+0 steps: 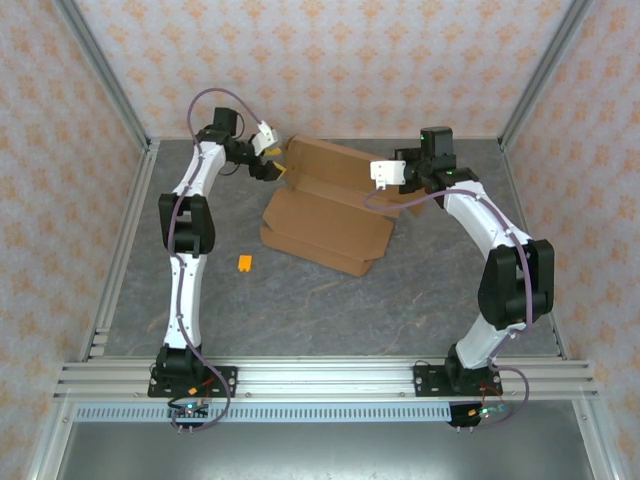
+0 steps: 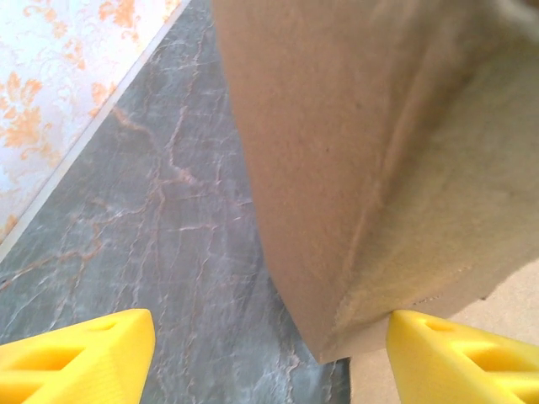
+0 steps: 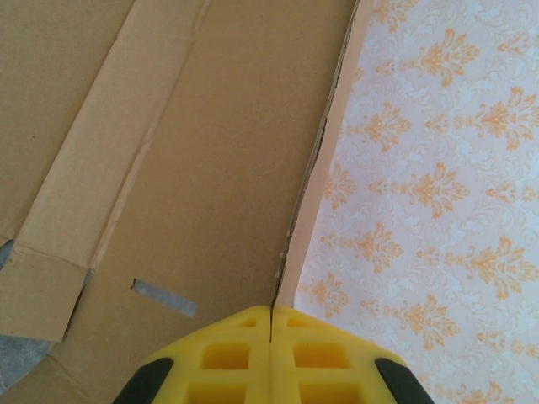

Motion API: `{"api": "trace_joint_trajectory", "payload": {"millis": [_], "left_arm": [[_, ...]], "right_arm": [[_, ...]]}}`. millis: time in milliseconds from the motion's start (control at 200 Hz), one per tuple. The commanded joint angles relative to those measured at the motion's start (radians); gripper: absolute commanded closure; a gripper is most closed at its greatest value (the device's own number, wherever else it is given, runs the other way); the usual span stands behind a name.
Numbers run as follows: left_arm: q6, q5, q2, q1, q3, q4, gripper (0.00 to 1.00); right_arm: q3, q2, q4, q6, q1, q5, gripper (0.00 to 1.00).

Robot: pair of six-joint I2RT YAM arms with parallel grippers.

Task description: Fold the paper box

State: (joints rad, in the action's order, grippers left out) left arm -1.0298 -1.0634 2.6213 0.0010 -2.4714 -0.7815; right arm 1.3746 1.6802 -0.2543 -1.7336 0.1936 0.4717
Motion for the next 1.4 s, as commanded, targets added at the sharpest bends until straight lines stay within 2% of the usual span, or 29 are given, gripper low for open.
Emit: {"api": "trace_joint_trajectory", "payload": {"millis": [0,285,415,560,910,1125,1390], "left_arm": [[0.008,-0.038,-0.005,-0.014,-0.024,-0.006,0.26],[0.028,-0.038,-0.001,-0.036,-0.023,0.017,0.27],[0.101,-0.041,-0.003,-0.046,-0.014,0.063,0.27],[0.110,-0.005,-0.001,-0.064,-0.004,0.070,0.27],[0.142,-0.009,-0.004,-0.065,0.018,0.107,0.27],[0.163,0.014,-0.004,-0.070,0.042,0.154,0.34],[0.257,0.098,-0.023,-0.088,0.096,0.263,0.48]], "right_arm": [[0.026,0.015,-0.014,-0.021,0.007,0.014,1.00],[0.031,0.024,-0.020,-0.036,0.017,0.002,1.00],[0.024,0.019,-0.014,-0.055,0.020,-0.006,1.00],[-0.035,-0.003,0.076,-0.094,0.030,-0.030,1.00],[-0.153,-0.011,0.248,-0.222,0.050,-0.104,1.00],[-0.194,-0.004,0.323,-0.242,0.061,-0.116,1.00],[-0.195,-0.001,0.328,-0.252,0.068,-0.111,1.00]]}}
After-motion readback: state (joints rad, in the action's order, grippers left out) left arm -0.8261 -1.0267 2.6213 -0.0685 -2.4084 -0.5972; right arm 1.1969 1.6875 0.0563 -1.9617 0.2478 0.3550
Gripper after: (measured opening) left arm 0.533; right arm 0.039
